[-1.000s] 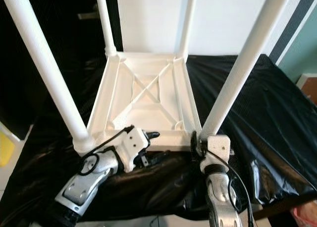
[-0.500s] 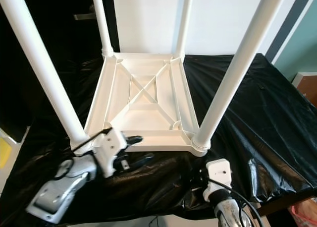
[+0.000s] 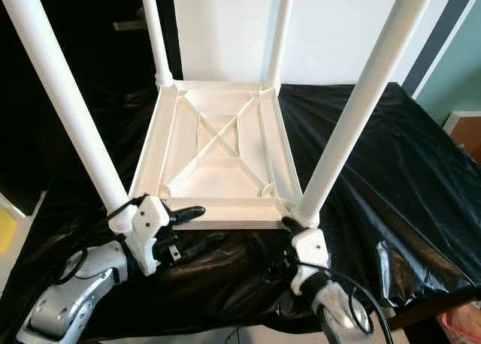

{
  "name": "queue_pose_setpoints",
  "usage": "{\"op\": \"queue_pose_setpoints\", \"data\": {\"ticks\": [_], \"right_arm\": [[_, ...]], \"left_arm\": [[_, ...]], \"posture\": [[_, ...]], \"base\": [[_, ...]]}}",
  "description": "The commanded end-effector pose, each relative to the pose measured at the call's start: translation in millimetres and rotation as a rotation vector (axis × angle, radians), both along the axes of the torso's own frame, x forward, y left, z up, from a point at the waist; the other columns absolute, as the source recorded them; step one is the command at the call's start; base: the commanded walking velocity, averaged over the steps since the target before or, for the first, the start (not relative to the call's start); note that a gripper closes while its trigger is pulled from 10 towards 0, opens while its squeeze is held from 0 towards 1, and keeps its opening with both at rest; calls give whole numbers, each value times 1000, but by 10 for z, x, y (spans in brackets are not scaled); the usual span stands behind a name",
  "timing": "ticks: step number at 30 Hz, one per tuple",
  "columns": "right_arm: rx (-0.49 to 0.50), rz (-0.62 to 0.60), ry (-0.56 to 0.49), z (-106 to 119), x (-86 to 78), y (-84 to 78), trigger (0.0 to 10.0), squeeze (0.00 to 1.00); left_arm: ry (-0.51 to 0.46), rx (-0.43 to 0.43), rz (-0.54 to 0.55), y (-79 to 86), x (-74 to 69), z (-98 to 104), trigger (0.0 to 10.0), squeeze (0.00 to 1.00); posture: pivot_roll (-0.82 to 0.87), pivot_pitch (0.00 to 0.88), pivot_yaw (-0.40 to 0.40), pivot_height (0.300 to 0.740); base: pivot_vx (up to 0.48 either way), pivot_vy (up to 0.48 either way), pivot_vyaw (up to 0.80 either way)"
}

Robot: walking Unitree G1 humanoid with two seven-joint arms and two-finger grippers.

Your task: Building children table

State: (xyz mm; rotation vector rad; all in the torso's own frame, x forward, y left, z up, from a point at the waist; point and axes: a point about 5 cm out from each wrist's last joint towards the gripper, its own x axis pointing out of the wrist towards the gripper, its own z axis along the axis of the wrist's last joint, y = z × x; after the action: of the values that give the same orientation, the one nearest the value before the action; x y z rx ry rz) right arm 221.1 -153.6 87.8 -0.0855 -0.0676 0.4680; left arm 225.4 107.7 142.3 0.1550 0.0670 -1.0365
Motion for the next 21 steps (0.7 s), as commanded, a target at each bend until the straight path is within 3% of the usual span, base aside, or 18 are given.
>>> {"op": "queue_pose_setpoints", "data": {"ticks": [1, 4, 6, 11, 14, 21], "right_arm": [[2, -4, 1, -6, 20, 4, 10000, 0], [27, -37, -34, 87, 122, 27, 10000, 0], [60, -119, -70, 177, 209, 17, 10000, 0], [68, -193, -86, 201, 252, -33, 10000, 0], [58, -351, -98, 203, 312, -238, 10000, 0], [27, -491, -100, 189, 370, -509, 10000, 0]], "left_arm": [[9, 4, 73, 43, 16, -21, 10000, 0], [4, 10, 92, 93, 8, -11, 10000, 0], [18, 10, 117, 171, -15, 7, 10000, 0], [41, 24, 129, 235, -55, -7, 10000, 0], [79, 99, 90, 323, -141, -63, 10000, 0], [127, 150, 52, 428, -202, -75, 10000, 0]], "posture": [[32, 0, -44, 740], [39, 1, -46, 740], [49, 7, -47, 740], [52, 8, -47, 740], [55, 12, -44, 740], [49, 14, -37, 740]], "base": [[0, 0, 0], [0, 0, 0], [0, 0, 0], [0, 0, 0], [0, 0, 0], [0, 0, 0]]}}
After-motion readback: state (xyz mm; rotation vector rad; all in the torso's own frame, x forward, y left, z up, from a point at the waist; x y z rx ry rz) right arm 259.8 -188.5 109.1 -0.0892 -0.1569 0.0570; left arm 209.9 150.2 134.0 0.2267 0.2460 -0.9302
